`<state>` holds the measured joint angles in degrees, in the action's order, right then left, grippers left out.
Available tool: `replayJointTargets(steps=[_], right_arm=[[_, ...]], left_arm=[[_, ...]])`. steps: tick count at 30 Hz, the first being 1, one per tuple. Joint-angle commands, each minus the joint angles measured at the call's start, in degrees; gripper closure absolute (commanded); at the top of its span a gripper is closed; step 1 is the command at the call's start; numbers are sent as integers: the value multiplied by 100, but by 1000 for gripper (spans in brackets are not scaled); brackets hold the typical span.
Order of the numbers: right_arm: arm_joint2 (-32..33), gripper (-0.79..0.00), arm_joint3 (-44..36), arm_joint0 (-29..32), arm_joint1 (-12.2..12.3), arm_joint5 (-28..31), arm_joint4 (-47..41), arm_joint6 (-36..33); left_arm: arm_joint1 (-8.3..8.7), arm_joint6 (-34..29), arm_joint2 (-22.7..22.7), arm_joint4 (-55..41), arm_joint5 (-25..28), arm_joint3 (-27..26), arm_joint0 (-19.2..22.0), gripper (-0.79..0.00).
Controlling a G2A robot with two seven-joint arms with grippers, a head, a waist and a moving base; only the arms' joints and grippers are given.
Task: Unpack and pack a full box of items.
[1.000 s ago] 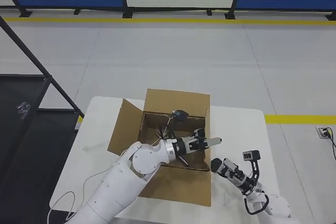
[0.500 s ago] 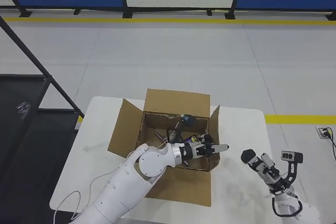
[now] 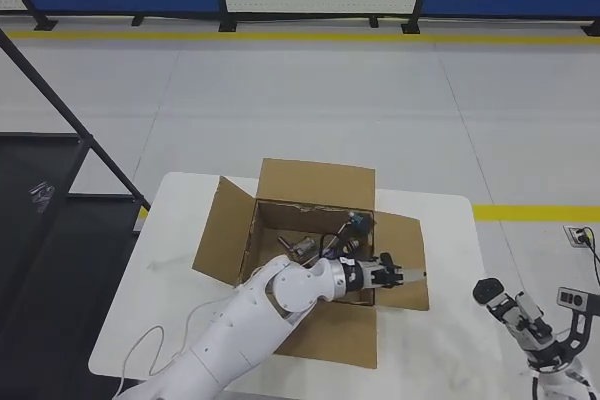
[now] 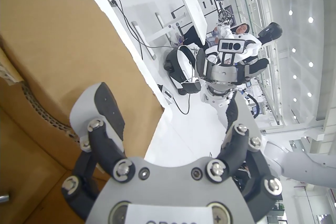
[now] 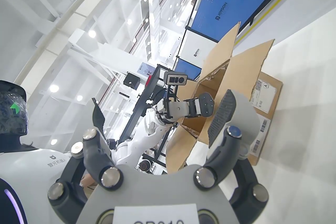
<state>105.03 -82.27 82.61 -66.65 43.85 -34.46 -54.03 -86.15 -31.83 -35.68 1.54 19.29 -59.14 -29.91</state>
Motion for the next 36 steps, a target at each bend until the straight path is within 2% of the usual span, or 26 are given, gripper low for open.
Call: replayJointTargets(steps=[1, 5, 10, 14, 18, 22, 27, 31, 36], right_arm=[[0, -785, 0, 0, 0, 0, 0, 0], [-13, -785, -62, 4, -4, -19, 15, 92], [-42, -785, -313, 12, -8, 253, 502, 412], [-86, -785, -560, -109, 11, 366, 1169, 515], [-135, -785, -1041, -291, 30, 468, 2081, 665], [-202, -785, -1742, -426, 18, 404, 3183, 1109], [-645, -785, -2498, -700, -5, -182, 4537, 1405], [-1373, -785, -2599, -1257, -3, -754, 5265, 1003], [-2434, -785, -2190, -2180, -50, -1404, 6097, 580]], left_arm=[[-51, -20, 26, -14, 22, 101, 49, -785], [-132, -43, 41, -27, 64, 254, 115, -785], [-167, -71, -62, -15, 169, 304, 161, -785], [-109, -159, -280, 56, 250, 104, 145, -785], [51, -236, -695, 233, 268, -360, 10, -785], [325, -347, -1396, 530, 218, -1148, -392, -785], [721, -827, -2611, 845, 6, -2520, -1251, -785], [974, -1233, -3657, 933, -161, -3476, -1974, -785], [1177, -1446, -4724, 921, -196, -4216, -2792, -785]])
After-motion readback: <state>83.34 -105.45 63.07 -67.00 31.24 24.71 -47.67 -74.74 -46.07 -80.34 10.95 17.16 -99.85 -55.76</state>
